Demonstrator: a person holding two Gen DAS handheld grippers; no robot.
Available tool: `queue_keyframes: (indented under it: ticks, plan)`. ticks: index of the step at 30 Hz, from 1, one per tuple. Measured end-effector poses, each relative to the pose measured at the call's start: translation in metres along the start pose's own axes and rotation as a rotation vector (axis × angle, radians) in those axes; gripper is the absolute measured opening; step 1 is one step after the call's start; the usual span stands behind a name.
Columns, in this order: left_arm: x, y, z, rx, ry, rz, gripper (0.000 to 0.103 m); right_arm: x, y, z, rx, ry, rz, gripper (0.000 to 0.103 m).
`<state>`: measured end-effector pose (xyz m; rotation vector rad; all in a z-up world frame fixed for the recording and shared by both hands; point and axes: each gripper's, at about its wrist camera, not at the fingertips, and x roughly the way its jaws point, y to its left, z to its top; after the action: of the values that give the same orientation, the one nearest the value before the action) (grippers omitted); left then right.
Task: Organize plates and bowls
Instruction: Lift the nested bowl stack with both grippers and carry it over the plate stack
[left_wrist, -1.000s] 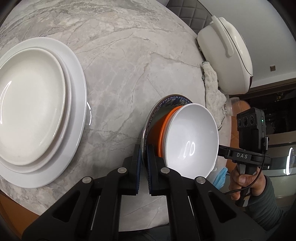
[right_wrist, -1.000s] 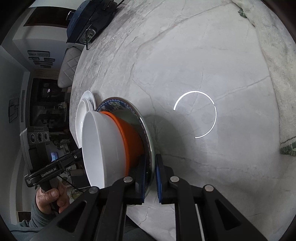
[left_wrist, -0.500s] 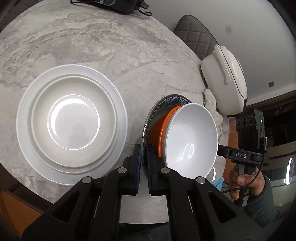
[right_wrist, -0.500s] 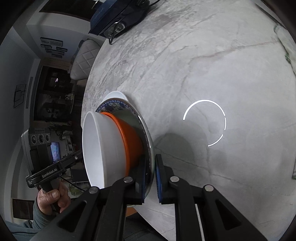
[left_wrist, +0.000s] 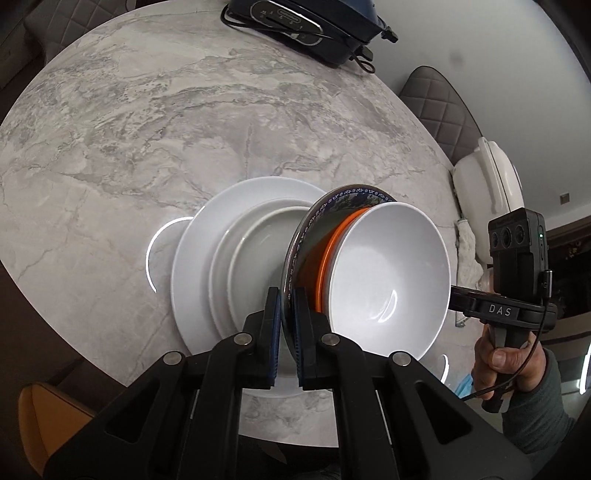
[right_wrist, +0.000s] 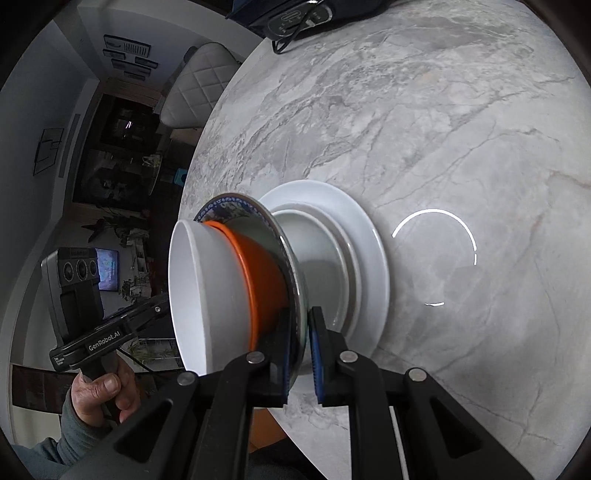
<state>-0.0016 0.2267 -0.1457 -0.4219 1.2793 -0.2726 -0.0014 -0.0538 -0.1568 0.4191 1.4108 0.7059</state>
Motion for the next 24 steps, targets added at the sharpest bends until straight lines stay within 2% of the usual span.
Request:
queue_keyframes:
  ticks: [16,24]
  plan:
    - [0.039,0.019,0.005,0.031,0.078,-0.007,0.004,0.038,-0.017,0.001,0.097,0.015,-0.052,0.014]
    - [0.045,0.026,0.004,0.017,0.089,-0.009,0.005,0.039,-0.018,0.000,0.106,-0.005,-0.047,0.013]
